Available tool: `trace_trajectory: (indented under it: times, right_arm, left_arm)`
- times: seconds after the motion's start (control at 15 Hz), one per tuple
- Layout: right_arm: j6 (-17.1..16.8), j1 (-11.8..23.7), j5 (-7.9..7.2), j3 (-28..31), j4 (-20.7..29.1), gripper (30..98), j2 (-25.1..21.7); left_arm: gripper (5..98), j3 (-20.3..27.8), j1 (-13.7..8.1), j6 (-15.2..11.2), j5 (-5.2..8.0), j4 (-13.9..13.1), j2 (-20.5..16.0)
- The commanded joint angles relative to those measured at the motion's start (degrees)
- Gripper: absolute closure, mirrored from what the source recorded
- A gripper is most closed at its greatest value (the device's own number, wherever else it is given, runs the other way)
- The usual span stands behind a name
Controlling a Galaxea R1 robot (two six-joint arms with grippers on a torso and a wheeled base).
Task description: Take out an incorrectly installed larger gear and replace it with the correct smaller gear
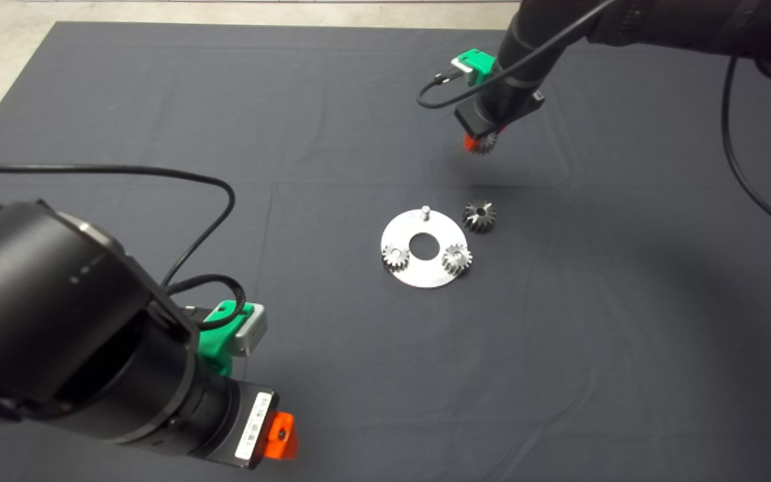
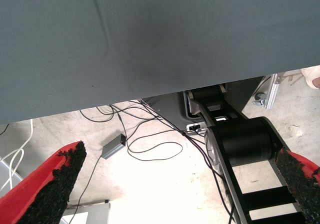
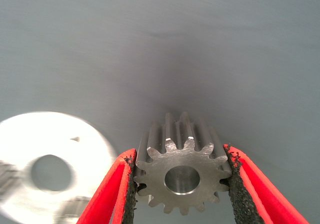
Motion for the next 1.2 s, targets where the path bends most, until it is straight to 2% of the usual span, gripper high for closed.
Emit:
trace_trajectory:
  times: [0.0, 0.27, 0.53, 0.67, 1.13]
  right_arm:
    - [1.41, 1.74, 0.05, -2.46, 2.14, 87.5, 3.58]
    - [1.34, 0.99, 0.05, -8.38, 5.72, 87.7, 7.16]
    - [1.41, -0.58, 0.05, -8.91, 6.57, 87.7, 8.19]
    - [1.41, -1.46, 0.05, -9.35, 8.78, 87.7, 8.21]
    - [1.32, -2.17, -0.04, -9.00, 10.19, 87.9, 8.30]
  left_arm:
    - [5.5, 0.90, -0.93, -0.27, 0.21, -1.02, 0.01]
    - [5.5, 0.90, -0.93, -0.27, 0.16, -1.02, 0.01]
    - [5.5, 0.90, -0.93, -0.27, 0.16, -1.02, 0.01]
    - [5.5, 0.90, -0.93, -0.27, 0.16, -1.02, 0.01]
    - [5.5, 0.99, -0.93, -0.27, 0.16, -1.02, 0.01]
